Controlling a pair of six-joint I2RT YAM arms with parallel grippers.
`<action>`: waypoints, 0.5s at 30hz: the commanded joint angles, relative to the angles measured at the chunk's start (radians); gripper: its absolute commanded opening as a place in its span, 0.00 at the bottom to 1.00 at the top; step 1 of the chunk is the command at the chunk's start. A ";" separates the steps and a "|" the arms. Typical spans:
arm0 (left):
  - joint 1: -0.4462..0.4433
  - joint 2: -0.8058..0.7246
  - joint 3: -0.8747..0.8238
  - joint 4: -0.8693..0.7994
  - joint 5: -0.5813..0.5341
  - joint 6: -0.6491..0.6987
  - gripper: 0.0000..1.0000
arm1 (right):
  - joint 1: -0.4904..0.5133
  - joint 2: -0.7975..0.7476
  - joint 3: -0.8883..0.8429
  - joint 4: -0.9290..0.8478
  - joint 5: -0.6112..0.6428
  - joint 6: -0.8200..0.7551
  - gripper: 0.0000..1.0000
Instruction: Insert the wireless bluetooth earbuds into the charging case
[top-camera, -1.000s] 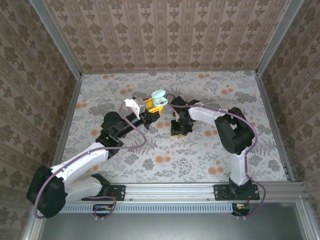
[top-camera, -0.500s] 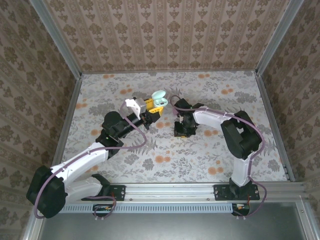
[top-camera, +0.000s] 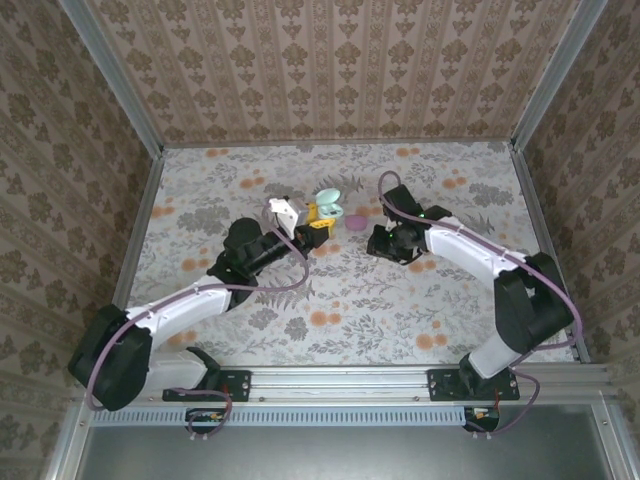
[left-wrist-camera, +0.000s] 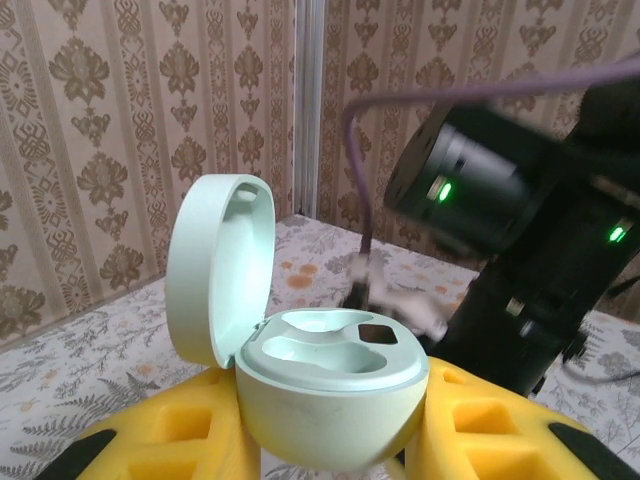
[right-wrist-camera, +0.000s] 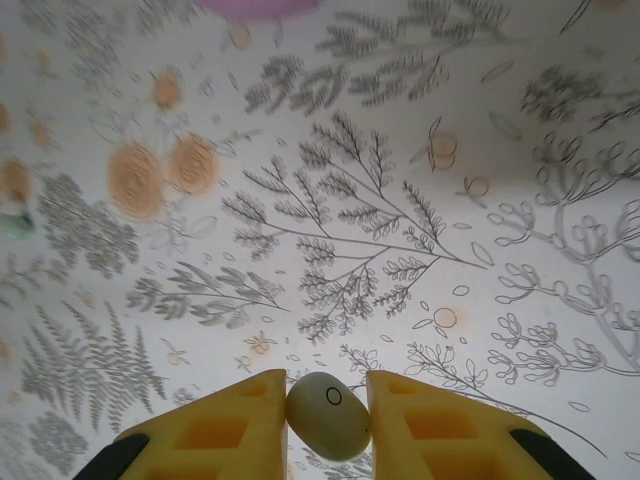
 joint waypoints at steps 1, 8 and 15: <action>-0.013 0.042 0.017 0.077 -0.014 0.039 0.31 | -0.010 -0.102 0.014 -0.021 0.042 0.034 0.26; -0.042 0.157 0.051 0.150 -0.031 0.072 0.30 | -0.014 -0.233 0.102 -0.080 0.037 0.055 0.27; -0.069 0.236 0.081 0.184 -0.049 0.107 0.30 | -0.015 -0.310 0.145 -0.081 0.016 0.090 0.27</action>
